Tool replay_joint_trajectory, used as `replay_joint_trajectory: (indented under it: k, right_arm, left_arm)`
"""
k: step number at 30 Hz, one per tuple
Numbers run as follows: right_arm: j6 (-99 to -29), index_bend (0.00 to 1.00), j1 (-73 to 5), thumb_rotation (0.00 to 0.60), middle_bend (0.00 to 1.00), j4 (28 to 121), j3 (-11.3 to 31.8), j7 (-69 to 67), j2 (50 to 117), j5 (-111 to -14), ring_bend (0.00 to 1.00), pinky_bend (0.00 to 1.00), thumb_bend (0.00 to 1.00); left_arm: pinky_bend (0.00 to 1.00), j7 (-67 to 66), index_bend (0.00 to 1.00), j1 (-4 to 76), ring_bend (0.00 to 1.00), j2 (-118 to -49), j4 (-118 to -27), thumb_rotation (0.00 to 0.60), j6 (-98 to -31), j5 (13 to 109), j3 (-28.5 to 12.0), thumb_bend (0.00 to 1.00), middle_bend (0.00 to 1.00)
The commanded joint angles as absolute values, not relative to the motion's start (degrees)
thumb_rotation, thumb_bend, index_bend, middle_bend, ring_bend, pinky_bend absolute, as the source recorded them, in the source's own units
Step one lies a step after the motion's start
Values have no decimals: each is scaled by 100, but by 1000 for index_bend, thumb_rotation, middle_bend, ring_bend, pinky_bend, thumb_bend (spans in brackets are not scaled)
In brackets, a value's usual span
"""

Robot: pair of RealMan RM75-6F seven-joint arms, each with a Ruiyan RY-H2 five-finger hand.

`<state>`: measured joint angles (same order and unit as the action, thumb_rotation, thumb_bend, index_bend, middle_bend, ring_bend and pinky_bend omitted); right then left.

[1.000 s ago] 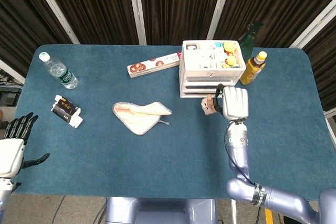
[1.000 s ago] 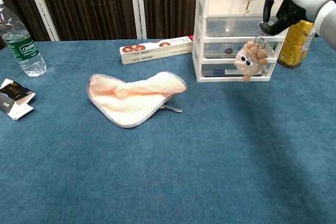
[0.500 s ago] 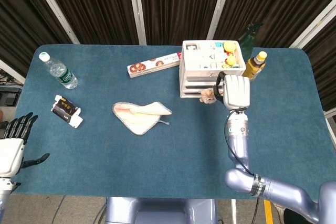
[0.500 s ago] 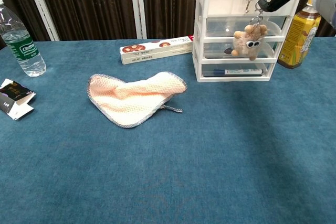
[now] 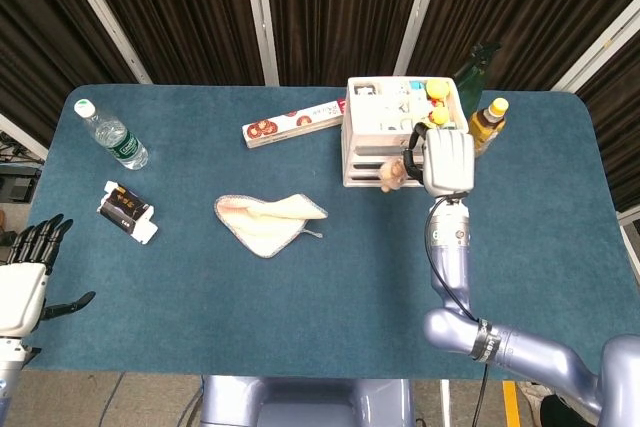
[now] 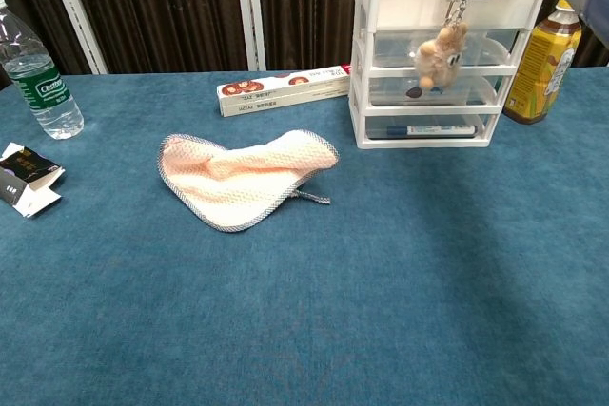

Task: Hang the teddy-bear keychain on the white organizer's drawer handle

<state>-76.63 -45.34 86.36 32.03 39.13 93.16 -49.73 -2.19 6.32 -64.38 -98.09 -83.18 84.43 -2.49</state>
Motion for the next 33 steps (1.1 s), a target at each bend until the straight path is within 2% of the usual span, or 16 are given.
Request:
replay_joint_trajectory:
  k: [1, 19, 33]
  right_arm:
    - [-7620, 609, -4617, 600, 1000, 8557, 3233, 3884, 9319, -4921, 1000, 920, 384]
    - [-7541, 609, -4955, 600, 1000, 8153, 3269, 3721, 9331, -4727, 1000, 920, 384]
    - [-7515, 606, -4908, 600, 1000, 7770, 3035, 3443, 9518, -4566, 1000, 920, 386]
  left_arm:
    - [0, -228, 0, 638, 0, -6439, -9821, 600, -8301, 8429, -249, 49, 0]
    - [0, -279, 0, 670, 0, -6440, -9880, 600, -8204, 8355, -243, 50, 0]
    - [0, -269, 0, 669, 0, -6437, -9887, 600, -8225, 8391, -233, 50, 0]
